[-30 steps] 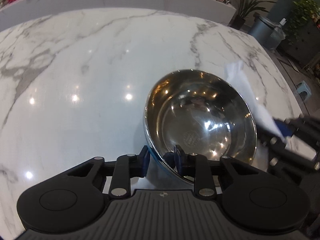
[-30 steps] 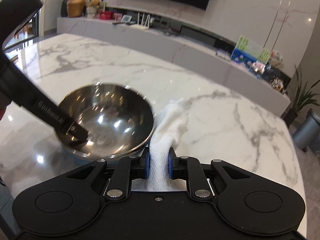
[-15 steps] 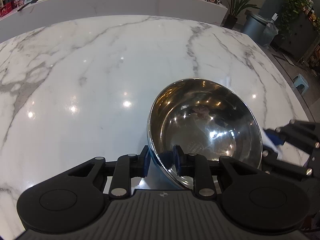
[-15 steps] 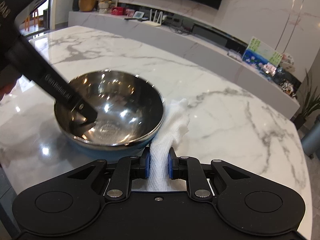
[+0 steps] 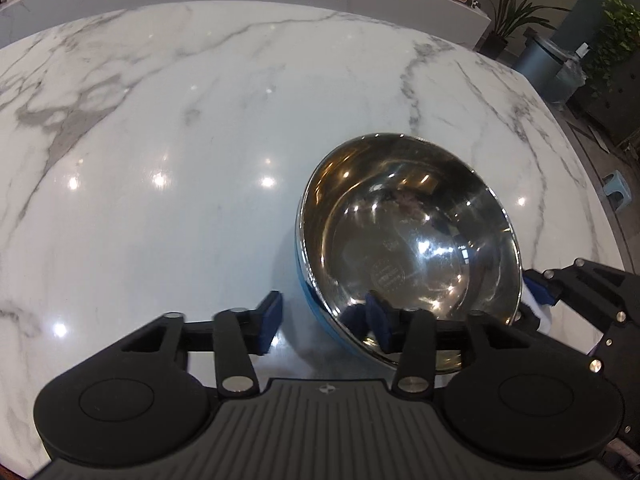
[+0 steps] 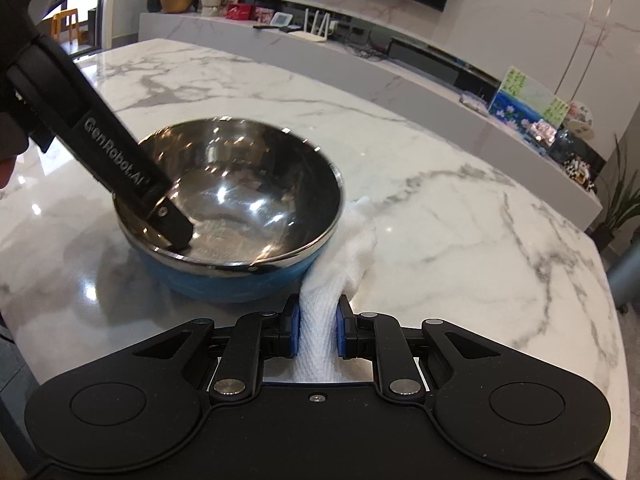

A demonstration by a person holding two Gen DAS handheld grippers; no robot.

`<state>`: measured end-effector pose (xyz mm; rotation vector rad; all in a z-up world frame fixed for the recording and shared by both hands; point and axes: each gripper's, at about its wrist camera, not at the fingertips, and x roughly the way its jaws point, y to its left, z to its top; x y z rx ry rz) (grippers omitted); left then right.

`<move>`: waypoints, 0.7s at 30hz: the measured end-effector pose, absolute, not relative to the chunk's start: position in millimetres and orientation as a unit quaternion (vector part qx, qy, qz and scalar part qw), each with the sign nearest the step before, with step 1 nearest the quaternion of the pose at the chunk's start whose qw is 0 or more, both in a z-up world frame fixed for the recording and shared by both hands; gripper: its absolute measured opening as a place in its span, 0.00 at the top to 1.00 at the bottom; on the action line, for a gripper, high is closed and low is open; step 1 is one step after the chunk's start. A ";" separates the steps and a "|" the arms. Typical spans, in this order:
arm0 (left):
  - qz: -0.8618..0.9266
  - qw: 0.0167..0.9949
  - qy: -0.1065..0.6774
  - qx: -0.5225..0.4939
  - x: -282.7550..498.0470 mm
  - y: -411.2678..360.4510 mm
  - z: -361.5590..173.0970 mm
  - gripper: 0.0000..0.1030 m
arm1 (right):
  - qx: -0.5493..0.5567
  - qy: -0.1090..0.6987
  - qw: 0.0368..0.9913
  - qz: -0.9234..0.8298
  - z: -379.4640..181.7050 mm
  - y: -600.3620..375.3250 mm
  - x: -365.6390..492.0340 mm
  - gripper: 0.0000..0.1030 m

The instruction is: Clean bowl

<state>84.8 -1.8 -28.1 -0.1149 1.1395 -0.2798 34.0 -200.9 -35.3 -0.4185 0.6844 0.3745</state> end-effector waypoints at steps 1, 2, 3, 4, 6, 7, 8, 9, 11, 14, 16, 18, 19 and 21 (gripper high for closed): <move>-0.134 0.832 0.536 -0.051 85.6 -2.2 -27.3 0.77 | -0.204 0.327 0.905 0.179 -32.8 -202.4 34.1 0.85; -0.135 0.834 0.534 -0.044 87.4 -3.5 -26.5 0.77 | -0.205 0.325 0.906 0.177 -31.3 -203.4 34.3 0.85; -0.136 0.835 0.533 -0.039 89.4 -4.5 -26.0 0.78 | -0.205 0.322 0.907 0.176 -29.9 -204.4 34.5 0.85; -0.136 0.835 0.532 -0.035 91.3 -5.4 -25.6 0.78 | -0.207 0.317 0.909 0.176 -27.4 -206.4 34.4 0.85; -0.138 0.837 0.528 -0.030 95.1 -5.9 -25.2 0.79 | -0.209 0.311 0.911 0.175 -24.2 -208.9 34.3 0.85; -0.139 0.839 0.526 -0.028 97.0 -6.0 -25.1 0.80 | -0.212 0.307 0.911 0.176 -23.1 -209.5 33.3 0.85; -0.140 0.840 0.524 -0.025 98.7 -6.8 -24.7 0.81 | -0.214 0.303 0.912 0.177 -21.9 -210.0 32.3 0.85; -0.141 0.840 0.523 -0.020 100.4 -7.8 -24.4 0.81 | -0.217 0.302 0.910 0.181 -22.1 -209.6 31.9 0.85; -0.142 0.842 0.520 -0.011 103.6 -10.3 -23.7 0.81 | -0.221 0.302 0.909 0.186 -23.2 -208.3 30.9 0.85; -0.141 0.843 0.519 -0.011 103.9 -11.2 -23.6 0.81 | -0.225 0.309 0.903 0.194 -28.4 -203.4 29.9 0.85; -0.139 0.844 0.518 -0.015 102.4 -10.1 -24.0 0.81 | -0.228 0.315 0.900 0.196 -32.5 -200.0 29.9 0.85; -0.136 0.844 0.518 -0.020 100.1 -9.1 -24.3 0.80 | -0.228 0.329 0.894 0.202 -39.4 -197.1 29.9 0.85; -0.133 0.845 0.518 -0.023 99.3 -8.3 -24.6 0.78 | -0.228 0.331 0.893 0.202 -40.4 -196.6 30.2 0.85; -0.124 0.841 0.524 -0.043 96.8 -5.2 -26.3 0.75 | -0.232 0.342 0.886 0.208 -46.6 -192.9 29.4 0.85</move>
